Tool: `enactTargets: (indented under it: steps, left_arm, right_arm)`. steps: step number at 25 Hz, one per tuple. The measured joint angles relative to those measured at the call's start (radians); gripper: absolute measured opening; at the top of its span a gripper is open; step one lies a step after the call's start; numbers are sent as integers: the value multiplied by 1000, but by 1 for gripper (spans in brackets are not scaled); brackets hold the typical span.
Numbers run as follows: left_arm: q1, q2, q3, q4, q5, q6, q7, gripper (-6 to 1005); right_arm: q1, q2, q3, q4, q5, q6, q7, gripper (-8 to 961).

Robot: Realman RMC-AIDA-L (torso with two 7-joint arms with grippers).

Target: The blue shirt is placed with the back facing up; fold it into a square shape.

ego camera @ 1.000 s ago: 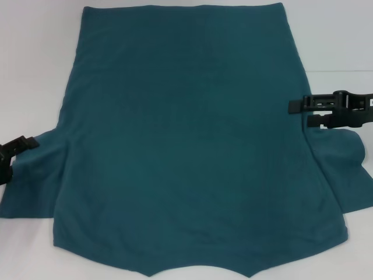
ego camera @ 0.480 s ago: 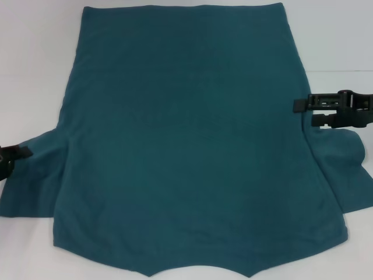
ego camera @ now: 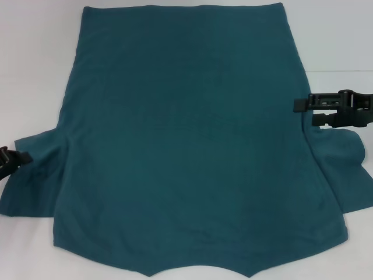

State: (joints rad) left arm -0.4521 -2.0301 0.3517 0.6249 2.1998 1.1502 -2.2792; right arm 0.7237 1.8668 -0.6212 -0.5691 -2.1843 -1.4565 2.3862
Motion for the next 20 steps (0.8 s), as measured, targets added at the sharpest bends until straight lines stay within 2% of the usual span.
enactTargets:
  steps: [1,8,13,20]
  left_arm:
    - [-1,0,5,1,0,0,3,13]
    - [-4,5,107,104,9,20,41,6]
    - [-27,8,169,203,141,28,22,2]
    - [-76,21,174,227,309,17,-32,3]
  right_arm:
    - [0,0,0,0,0,0,0,945]
    - [0,1,0,0,0,0,-2,945]
    - [0,2,0,0,0,-1,-3,944]
    - [3,2,0,0,0,-1,-2,944]
